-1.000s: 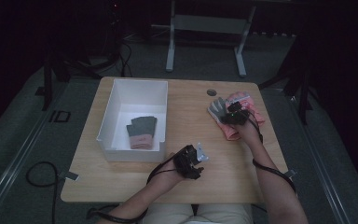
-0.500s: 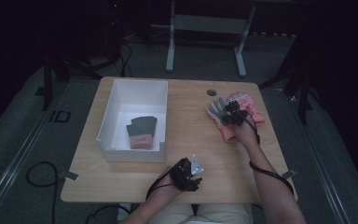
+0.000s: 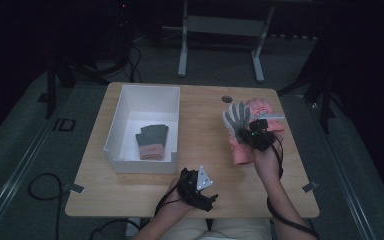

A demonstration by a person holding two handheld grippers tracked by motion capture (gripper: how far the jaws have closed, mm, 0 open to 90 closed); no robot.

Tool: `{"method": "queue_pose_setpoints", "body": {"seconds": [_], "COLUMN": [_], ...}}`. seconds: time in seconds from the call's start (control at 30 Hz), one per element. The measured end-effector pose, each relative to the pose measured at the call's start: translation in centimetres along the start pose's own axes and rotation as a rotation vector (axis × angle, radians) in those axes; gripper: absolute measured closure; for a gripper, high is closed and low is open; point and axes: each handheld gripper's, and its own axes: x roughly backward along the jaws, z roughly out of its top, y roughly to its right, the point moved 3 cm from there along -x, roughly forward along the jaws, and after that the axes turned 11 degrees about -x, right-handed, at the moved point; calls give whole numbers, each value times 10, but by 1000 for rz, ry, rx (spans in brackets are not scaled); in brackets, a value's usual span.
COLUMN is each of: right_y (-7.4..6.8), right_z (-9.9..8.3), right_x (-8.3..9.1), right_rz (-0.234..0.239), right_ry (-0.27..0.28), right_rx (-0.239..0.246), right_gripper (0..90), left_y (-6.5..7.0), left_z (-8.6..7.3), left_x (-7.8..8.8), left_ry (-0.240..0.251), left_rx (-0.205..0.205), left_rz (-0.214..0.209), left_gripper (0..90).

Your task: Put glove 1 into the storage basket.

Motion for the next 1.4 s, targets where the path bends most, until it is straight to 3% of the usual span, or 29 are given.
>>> {"method": "queue_pose_setpoints", "body": {"seconds": [0.13,0.33,0.5,0.77,0.93,1.17,1.27,1.4], "right_y": [-9,-15,-11,-2,-5,-4,-3,3], "right_z": [-14,-34,-45,-55,-63,-62,-57,-44], "right_x": [1,-20,-42,-65,-77,-74,-63,-38], "right_rz": [-10,-37,-64,-97,-114,-94,-51,2], "right_ry": [15,-15,-47,-88,-104,-90,-71,-9], "right_rx": [-30,-56,-88,-153,-136,-158,-159,-108], "right_gripper": [874,874,873,869,850,756,706,659], "left_y": [1,3,6,4,5,5,6,6], "left_z": [-4,-8,-10,-10,-10,-11,-11,-11], "left_x": [-1,-5,-9,-9,-9,-9,-10,-10], "left_ry": [-2,-19,-32,-26,-20,8,10,22], "left_rx": [1,10,-11,-8,-19,-55,-61,-74], "left_rz": [13,-9,-1,-3,0,-2,-2,-18], "left_gripper": [14,14,14,14,14,14,14,14]}}
